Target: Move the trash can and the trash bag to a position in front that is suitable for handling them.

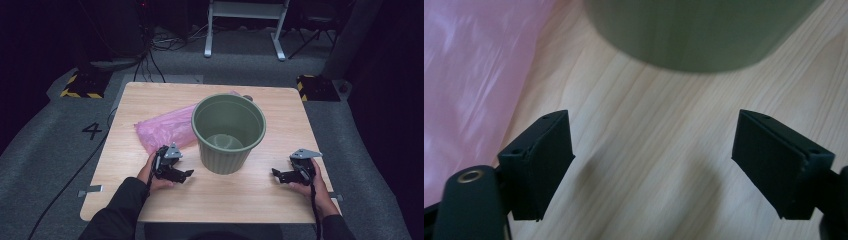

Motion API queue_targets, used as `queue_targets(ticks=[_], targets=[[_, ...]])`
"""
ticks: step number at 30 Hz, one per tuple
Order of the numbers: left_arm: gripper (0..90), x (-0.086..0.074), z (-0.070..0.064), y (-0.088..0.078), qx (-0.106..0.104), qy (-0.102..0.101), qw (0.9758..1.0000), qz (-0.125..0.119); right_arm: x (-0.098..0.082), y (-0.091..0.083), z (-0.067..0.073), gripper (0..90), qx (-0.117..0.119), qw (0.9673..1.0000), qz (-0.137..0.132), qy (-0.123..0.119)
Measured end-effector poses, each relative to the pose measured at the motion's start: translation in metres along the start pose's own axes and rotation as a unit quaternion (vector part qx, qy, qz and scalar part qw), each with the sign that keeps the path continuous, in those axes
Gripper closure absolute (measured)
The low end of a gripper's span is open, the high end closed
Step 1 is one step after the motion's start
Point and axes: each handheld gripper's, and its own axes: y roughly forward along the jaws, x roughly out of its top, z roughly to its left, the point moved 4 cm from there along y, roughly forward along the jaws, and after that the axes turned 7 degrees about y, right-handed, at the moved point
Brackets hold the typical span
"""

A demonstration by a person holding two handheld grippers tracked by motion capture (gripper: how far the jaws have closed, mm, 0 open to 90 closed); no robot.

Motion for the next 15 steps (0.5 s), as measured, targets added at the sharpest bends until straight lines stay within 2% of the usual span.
queue_targets(ticks=[1,2,3,4,5,7,10,12,13,15], targets=[[15.4,0.008,-0.002,0.003,-0.001,0.006,1.0000,-0.006,0.000,0.000,0.000,4.1,0.000,1.0000,0.000,0.000],[16.1,0.008,-0.002,0.003,-0.001,0.006,1.0000,-0.006,0.000,0.000,0.000,4.1,0.000,1.0000,0.000,0.000],[15.4,0.018,-0.006,0.008,-0.007,0.016,0.9998,-0.009,0.000,0.000,0.000,4.1,0.000,1.0000,0.000,0.000],[16.0,0.018,-0.006,0.008,-0.007,0.016,0.9998,-0.009,0.000,0.000,0.000,4.1,0.000,1.0000,0.000,0.000],[15.5,0.026,-0.010,0.013,-0.009,0.023,0.9995,-0.017,0.000,0.000,0.000,4.1,0.000,1.0000,0.000,0.000],[15.7,0.030,-0.012,0.015,-0.011,0.027,0.9994,-0.019,0.000,0.000,0.000,4.1,0.000,1.0000,0.000,0.000],[15.2,0.040,-0.016,0.024,-0.002,0.042,0.9989,-0.022,0.000,0.000,0.000,4.1,0.000,1.0000,0.000,0.000],[12.3,0.045,-0.020,0.029,-0.006,0.046,0.9987,-0.021,0.000,0.000,0.000,4.2,0.000,1.0000,0.000,0.000],[11.3,0.048,-0.022,0.033,0.001,0.051,0.9985,-0.019,0.000,0.000,0.000,4.1,0.000,1.0000,-0.001,0.000],[15.4,0.051,-0.024,0.038,0.007,0.053,0.9985,-0.014,0.000,0.000,0.000,4.2,-0.001,1.0000,0.000,0.001]])
